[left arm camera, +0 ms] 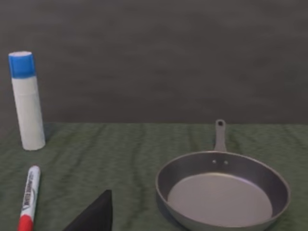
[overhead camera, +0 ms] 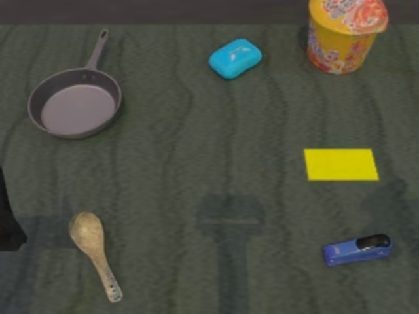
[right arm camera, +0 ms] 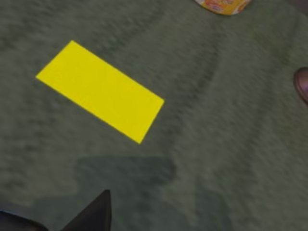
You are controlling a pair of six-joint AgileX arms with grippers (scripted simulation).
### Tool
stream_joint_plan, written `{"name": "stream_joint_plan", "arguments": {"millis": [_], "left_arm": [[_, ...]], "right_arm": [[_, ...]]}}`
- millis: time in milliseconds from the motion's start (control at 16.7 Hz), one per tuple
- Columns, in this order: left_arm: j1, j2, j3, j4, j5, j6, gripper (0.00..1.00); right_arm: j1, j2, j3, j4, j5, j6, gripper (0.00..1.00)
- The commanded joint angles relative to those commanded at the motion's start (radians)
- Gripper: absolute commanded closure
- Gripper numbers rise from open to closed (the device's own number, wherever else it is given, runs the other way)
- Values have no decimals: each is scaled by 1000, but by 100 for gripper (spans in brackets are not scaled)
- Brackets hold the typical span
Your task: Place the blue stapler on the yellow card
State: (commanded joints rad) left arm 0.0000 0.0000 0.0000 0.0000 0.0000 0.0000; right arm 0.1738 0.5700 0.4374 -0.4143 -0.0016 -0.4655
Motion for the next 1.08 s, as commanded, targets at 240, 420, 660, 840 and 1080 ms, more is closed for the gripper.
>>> {"name": "stream_joint_plan", "arguments": {"millis": [240, 420, 660, 840, 1080], "left_arm": [[0, 0, 0, 0, 0, 0, 0], [0, 0, 0, 0, 0, 0, 0], [0, 0, 0, 0, 0, 0, 0], [0, 0, 0, 0, 0, 0, 0], [0, 0, 0, 0, 0, 0, 0]], "right_arm": [[104, 400, 254, -260, 0, -284, 0], [176, 659, 431, -438, -1, -478, 0], [254, 915, 628, -620, -2, -687, 0], [289, 1032, 722, -698, -1, -782, 0], [299, 1060, 747, -718, 0, -807, 0]]}}
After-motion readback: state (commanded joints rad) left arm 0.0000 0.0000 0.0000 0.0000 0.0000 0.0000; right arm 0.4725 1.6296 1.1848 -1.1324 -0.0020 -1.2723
